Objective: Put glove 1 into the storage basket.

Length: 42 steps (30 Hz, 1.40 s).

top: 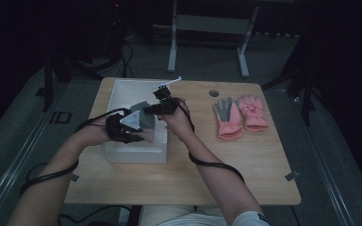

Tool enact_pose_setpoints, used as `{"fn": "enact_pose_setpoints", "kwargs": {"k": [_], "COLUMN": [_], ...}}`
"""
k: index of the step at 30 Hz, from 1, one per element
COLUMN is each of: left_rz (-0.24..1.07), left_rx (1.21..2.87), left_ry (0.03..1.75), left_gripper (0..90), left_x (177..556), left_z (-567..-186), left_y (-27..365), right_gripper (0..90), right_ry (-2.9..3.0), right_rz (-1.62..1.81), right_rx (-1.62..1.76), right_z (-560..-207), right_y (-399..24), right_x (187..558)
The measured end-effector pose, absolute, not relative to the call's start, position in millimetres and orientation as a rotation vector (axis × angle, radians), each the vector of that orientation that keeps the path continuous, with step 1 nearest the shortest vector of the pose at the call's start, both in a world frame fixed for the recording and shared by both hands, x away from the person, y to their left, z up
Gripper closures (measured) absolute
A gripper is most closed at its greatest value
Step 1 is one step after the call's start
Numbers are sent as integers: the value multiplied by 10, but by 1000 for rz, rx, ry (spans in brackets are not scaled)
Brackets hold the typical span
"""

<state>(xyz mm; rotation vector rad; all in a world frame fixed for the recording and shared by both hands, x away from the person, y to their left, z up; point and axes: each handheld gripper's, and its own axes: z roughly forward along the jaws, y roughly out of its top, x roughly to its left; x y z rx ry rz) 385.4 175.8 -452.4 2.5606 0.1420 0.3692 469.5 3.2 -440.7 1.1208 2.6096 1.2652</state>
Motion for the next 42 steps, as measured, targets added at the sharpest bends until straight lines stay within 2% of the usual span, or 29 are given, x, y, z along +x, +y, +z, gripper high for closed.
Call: {"fn": "enact_pose_setpoints", "kwargs": {"k": [2, 4, 6, 13, 16, 19, 22, 25, 32, 42], "left_rz": [358, 365, 350, 329, 329, 306, 299, 316, 341, 323], "left_rx": [2584, 2657, 2739, 2799, 2818, 2783, 2772, 2725, 2615, 2479], "left_ry": [157, 169, 177, 198, 196, 214, 214, 224, 284, 322], "left_gripper": [710, 708, 704, 695, 638, 515, 486, 484, 494, 526], "left_x": [3919, 3991, 4089, 4224, 4226, 4221, 4198, 4134, 4014, 3930], "left_z": [-4564, -4611, -4652, -4678, -4687, -4665, -4647, -4573, -4307, -3949], "left_y": [1715, 1636, 1580, 1537, 1528, 1553, 1558, 1559, 1530, 1313], "right_gripper": [713, 609, 565, 531, 510, 499, 489, 490, 503, 508], "right_ry": [2613, 2613, 2554, 2522, 2523, 2524, 2520, 2510, 2444, 2361], "right_rz": [1258, 1309, 1351, 1360, 1366, 1363, 1365, 1368, 1340, 1283], "right_rx": [1132, 1148, 1146, 1128, 1105, 1070, 1030, 1015, 999, 1095], "right_z": [-4435, -4424, -4361, -4289, -4258, -4213, -4158, -4127, -4089, -4233], "right_y": [32, -13, -134, -471, -556, -648, -779, -868, -1416, -2107], "right_x": [4735, 4748, 4751, 4704, 4649, 4574, 4469, 4406, 4153, 4094]}}
